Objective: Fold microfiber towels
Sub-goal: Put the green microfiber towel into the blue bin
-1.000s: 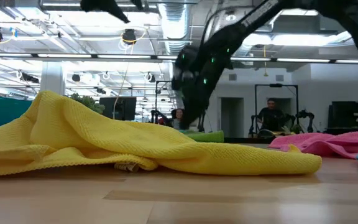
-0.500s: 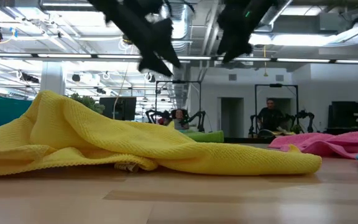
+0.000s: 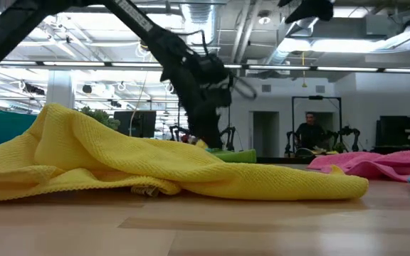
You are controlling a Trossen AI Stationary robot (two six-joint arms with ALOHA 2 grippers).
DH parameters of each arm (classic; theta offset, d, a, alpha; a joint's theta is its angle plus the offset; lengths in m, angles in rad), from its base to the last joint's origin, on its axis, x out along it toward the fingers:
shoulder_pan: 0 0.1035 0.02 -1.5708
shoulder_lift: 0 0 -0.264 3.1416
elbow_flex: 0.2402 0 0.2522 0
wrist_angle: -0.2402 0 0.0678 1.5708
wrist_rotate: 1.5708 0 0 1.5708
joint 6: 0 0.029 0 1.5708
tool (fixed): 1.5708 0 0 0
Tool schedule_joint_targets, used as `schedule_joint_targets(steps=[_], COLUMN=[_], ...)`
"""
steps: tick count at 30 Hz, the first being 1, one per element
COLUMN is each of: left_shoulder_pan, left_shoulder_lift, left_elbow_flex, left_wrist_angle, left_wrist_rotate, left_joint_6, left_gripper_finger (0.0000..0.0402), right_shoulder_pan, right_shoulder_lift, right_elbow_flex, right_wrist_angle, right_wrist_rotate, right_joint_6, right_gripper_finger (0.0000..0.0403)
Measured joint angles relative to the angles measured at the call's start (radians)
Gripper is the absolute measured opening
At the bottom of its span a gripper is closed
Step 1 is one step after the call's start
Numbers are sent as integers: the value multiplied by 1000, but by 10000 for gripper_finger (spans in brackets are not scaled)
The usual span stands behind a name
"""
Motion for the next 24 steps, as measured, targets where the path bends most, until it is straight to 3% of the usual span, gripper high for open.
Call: schedule_joint_targets(steps=[4,11,14,20,24], left_shoulder_pan=[-6,-49,-63,-70,-68], left_shoulder_lift=[38,55,56,57,60], left_elbow_flex=[0,5,5,4,30], left_wrist_angle=[-18,-22,-26,-38,-79], left_wrist_rotate=[-19,-159,-193,-146,-124], left_joint_6=[24,68,59,23,-25], left_gripper_finger=[256,239,192,36,11], right_shoulder_pan=[36,78,93,106,106], right_shoulder_lift=[-25,-30,-30,-30,-30], right_elbow_flex=[0,0,0,0,0], right_wrist_angle=[10,7,7,6,-3], right_wrist_rotate=[14,22,33,34,33], right_joint_6=[27,47,47,47,43], right_gripper_finger=[286,286,286,286,286])
